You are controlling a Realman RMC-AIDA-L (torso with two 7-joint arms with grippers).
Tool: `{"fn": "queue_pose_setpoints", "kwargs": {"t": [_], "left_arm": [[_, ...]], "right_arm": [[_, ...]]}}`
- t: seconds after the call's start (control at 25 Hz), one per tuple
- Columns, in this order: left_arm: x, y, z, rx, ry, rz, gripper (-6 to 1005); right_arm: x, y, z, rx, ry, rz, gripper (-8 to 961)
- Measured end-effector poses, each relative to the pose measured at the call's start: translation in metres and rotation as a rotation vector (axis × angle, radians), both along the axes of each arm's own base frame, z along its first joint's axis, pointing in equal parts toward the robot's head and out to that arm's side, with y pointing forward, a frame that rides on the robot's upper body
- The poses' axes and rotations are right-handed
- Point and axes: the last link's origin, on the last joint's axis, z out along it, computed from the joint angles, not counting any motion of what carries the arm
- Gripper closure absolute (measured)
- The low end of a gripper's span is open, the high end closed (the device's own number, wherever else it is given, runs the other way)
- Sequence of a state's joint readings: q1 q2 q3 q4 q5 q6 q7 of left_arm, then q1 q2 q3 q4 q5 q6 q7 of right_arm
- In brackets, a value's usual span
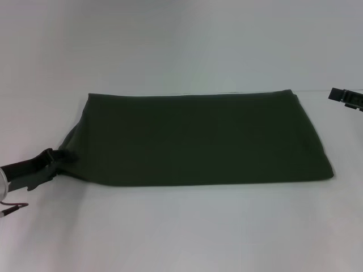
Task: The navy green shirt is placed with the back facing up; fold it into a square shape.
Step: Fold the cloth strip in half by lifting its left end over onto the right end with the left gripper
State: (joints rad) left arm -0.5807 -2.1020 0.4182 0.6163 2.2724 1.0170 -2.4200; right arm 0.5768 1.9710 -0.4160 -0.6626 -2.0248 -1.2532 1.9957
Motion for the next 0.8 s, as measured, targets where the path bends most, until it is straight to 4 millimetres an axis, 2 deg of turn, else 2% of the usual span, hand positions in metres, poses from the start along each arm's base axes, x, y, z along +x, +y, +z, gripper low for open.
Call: {"fn": "queue_pose_setpoints", "kwargs": {"t": [0.4, 0.8], "left_arm": [[0.001, -0.002, -0.001, -0.008, 0.003, -0.015, 700], [-0.014, -0.016, 0.008, 0.016, 0.011, -0.008, 959]], "right_arm": [[0.0, 0.0, -0.001, -0.001, 0.002, 0.0, 179], [-0.001, -0.001, -0.008, -0.006, 0.019, -0.004, 178]]}}
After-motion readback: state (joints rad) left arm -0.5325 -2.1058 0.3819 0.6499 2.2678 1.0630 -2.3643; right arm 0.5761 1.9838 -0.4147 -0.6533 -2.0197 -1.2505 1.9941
